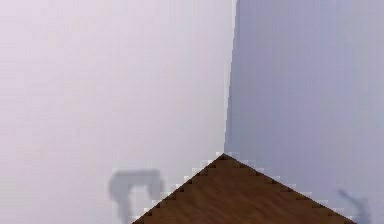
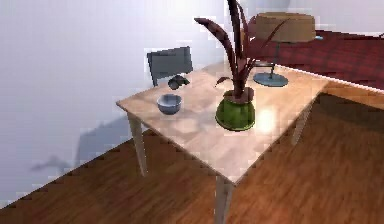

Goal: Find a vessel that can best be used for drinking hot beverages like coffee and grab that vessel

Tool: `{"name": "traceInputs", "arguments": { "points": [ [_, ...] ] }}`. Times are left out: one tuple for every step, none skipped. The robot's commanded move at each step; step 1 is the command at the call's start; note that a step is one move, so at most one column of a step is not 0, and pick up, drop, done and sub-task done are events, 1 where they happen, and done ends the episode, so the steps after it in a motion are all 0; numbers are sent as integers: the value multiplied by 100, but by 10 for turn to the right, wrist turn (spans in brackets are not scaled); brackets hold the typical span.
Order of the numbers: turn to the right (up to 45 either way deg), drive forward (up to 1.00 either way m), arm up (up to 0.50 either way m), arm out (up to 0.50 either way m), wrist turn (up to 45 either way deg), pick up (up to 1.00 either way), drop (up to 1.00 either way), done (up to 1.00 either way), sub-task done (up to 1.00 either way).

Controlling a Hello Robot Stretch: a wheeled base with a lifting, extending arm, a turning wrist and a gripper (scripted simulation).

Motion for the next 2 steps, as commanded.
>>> {"name": "traceInputs", "arguments": {
  "points": [
    [390,0,0,0,0,0,0,0,0],
    [0,40,0,0,0,0,0,0,0]
  ]
}}
